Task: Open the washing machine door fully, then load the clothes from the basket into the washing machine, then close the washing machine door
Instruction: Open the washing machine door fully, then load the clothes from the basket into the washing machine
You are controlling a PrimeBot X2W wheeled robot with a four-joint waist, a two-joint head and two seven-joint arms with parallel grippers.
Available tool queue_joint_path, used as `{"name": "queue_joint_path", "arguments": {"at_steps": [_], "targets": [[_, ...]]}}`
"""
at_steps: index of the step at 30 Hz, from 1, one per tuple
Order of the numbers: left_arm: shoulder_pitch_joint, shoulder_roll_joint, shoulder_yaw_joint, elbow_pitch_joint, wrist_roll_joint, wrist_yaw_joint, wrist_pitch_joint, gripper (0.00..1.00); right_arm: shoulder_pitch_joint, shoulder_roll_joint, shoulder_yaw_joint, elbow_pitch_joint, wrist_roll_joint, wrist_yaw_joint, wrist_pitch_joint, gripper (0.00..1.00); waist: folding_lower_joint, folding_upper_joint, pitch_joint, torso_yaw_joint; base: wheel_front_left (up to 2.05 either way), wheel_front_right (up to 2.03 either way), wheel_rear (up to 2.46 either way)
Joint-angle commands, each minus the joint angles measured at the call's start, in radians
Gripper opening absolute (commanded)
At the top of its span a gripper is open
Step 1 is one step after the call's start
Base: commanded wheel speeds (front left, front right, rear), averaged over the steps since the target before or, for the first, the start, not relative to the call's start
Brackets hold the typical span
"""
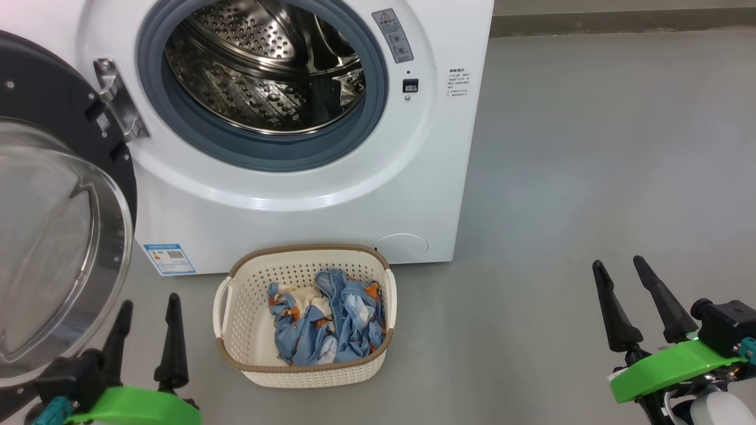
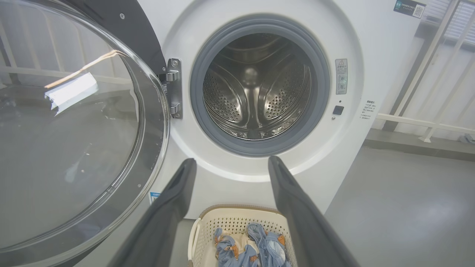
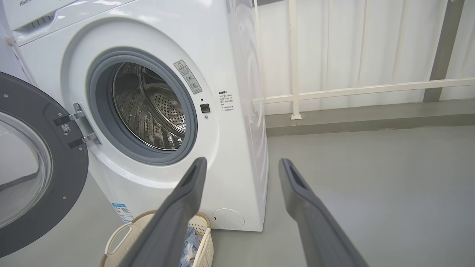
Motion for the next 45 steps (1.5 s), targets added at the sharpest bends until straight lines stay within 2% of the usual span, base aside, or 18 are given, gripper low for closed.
{"name": "queue_joint_path", "arguments": {"at_steps": [1, 8, 45], "targets": [[-0.008, 0.011, 0.05, -0.029, 0.011, -0.011, -0.013, 1.0, -0.011, -0.016, 0.023, -0.025, -0.004, 0.008, -0.012, 1.0, 0.0, -0.0001, -0.002, 0.0, 0.0, 0.0, 0.0], [0.0, 0.0, 0.07, -0.009, 0.03, -0.042, -0.013, 1.0, -0.009, -0.012, 0.02, -0.024, -0.012, 0.008, -0.012, 1.0, 0.0, -0.0001, -0.007, 0.003, 0.0, 0.0, 0.0], [-0.016, -0.038, 0.098, 0.039, 0.103, -0.091, -0.013, 1.0, -0.002, -0.005, 0.021, -0.021, -0.006, 0.008, -0.012, 1.0, 0.0, -0.0001, -0.003, 0.007, 0.0, 0.0, 0.0]]}}
